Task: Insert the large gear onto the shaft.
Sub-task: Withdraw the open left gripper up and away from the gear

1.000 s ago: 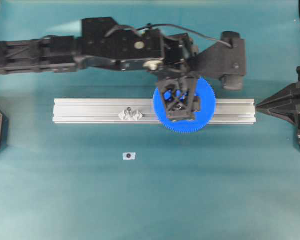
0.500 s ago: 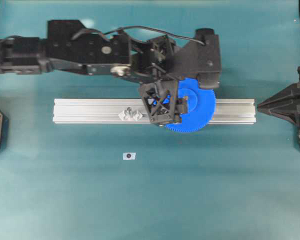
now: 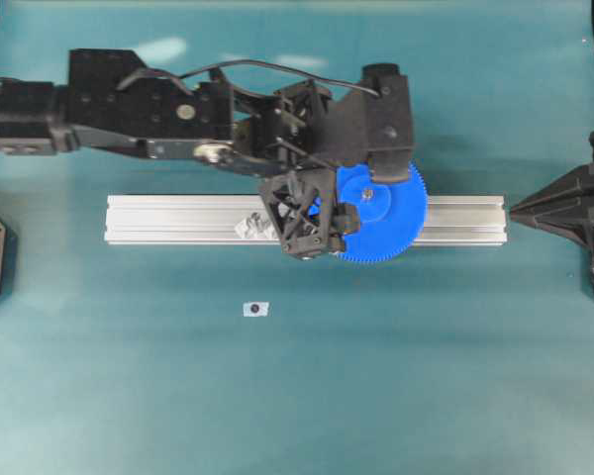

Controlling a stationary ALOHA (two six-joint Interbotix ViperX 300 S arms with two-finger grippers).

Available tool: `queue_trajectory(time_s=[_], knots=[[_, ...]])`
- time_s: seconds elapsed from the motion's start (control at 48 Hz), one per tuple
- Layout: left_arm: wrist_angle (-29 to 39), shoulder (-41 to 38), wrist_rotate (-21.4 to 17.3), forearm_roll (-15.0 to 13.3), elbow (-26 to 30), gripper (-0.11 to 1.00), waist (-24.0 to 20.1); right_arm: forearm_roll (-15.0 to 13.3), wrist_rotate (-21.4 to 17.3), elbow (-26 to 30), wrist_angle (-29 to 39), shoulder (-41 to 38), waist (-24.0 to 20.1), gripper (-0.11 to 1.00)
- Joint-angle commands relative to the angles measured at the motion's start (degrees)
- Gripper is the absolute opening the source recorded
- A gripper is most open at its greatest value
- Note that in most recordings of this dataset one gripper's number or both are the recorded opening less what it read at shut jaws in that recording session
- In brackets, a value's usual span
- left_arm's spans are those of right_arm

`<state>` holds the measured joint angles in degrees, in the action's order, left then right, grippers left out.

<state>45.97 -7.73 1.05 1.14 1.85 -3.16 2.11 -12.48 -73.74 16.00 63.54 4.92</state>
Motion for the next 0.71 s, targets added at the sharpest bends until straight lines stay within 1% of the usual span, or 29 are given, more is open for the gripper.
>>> queue_trajectory(time_s=[0.0, 0.25, 0.688], knots=[[-1.3, 3.1, 0.4, 0.1, -0.5, 0.83, 0.2, -0.1, -0.7, 0.7, -0.3, -0.4, 0.1, 0.14], [-4.0, 5.6, 2.4, 0.1, -4.2, 0.83, 0.2, -0.1, -0.7, 0.6, -0.3, -0.4, 0.1, 0.14], [-11.9, 8.8, 2.4, 0.1, -11.2, 0.83, 0.5, 0.0, -0.7, 0.1, -0.4, 0.2, 0.1, 0.14]])
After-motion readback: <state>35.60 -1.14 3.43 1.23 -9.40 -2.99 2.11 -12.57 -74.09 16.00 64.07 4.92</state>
